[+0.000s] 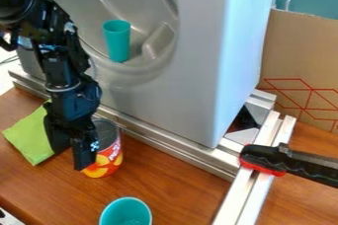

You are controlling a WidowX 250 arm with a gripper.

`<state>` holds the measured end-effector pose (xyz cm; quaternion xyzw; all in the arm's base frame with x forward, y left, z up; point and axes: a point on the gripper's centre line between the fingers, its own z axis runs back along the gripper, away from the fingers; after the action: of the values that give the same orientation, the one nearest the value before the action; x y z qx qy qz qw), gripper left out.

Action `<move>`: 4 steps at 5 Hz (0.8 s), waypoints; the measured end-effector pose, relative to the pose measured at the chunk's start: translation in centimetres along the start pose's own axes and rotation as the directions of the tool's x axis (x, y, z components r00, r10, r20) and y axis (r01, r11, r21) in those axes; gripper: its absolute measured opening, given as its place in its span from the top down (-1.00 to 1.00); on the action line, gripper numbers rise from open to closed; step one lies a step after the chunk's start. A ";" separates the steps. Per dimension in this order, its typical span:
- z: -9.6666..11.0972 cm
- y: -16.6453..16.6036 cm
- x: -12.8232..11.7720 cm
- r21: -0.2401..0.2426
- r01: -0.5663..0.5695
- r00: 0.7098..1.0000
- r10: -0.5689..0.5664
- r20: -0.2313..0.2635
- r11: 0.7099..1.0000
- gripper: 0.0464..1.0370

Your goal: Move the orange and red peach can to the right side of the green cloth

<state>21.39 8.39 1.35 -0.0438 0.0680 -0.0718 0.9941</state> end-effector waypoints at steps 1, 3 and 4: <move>1.7 -0.3 0.1 0.028 0.010 0.995 -0.013 0.095 1.000 -0.93; 4.8 1.4 -4.8 0.150 -0.179 0.976 0.157 0.149 0.972 -0.93; 4.7 2.1 -8.5 0.192 -0.188 0.982 0.180 0.062 0.963 -0.93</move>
<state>13.98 12.09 6.87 0.0597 0.0424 0.0155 0.9972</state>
